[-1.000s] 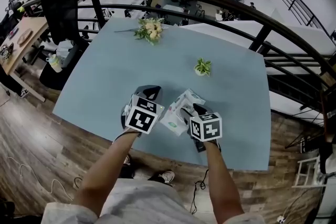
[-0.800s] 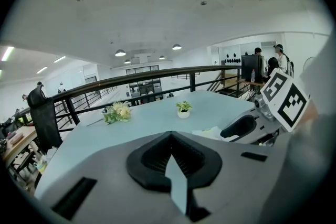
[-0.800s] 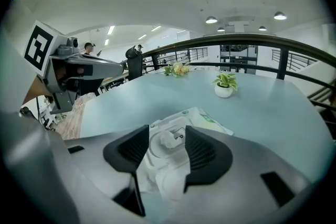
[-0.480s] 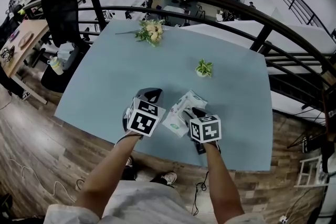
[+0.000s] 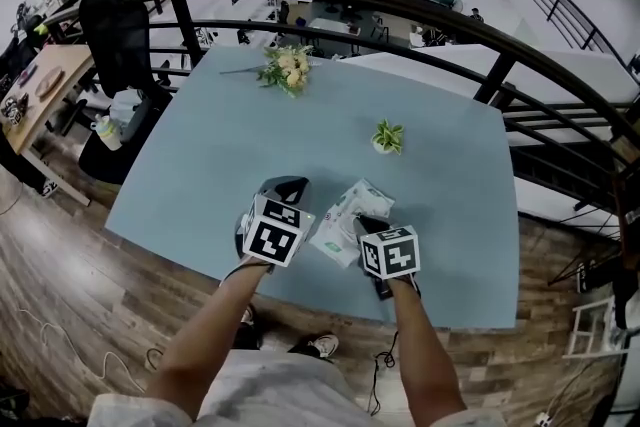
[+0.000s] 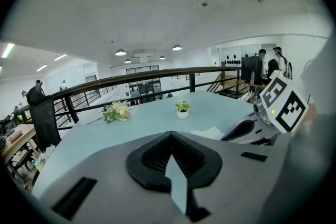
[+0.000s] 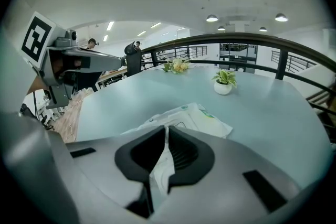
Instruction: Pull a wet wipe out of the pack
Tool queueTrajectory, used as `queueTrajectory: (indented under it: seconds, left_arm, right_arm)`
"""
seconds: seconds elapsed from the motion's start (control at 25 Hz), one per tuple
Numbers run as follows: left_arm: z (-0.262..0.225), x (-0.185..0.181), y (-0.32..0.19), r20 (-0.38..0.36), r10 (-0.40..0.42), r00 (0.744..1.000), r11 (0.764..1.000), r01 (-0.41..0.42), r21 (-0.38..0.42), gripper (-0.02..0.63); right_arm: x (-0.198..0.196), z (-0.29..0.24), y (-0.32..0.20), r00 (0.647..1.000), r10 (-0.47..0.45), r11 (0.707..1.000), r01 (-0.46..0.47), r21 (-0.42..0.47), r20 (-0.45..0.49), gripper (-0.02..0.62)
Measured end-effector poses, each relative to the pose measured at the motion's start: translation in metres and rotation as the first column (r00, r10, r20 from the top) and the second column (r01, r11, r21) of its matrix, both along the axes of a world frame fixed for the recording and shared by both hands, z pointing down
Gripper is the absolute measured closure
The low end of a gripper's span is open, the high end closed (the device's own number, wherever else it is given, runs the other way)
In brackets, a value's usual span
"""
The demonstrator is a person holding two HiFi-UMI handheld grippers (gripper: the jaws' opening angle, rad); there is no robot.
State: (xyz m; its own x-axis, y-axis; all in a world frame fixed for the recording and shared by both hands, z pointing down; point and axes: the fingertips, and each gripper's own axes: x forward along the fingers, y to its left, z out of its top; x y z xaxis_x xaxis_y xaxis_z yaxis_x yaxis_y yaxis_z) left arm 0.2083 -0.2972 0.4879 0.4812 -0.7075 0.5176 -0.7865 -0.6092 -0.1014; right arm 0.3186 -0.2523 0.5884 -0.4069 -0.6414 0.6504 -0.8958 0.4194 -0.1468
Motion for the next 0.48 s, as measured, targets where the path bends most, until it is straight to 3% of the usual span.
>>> queueTrajectory:
  seconds: [0.48]
  left_arm:
    - [-0.0041, -0.0034, -0.0007, 0.001, 0.000, 1.000, 1.000, 0.000, 0.015, 0.612]
  right_arm:
    - [-0.0028, -0.0043, 0.0005, 1.000, -0.003, 1.000, 0.003, 0.009, 0.009, 0.586]
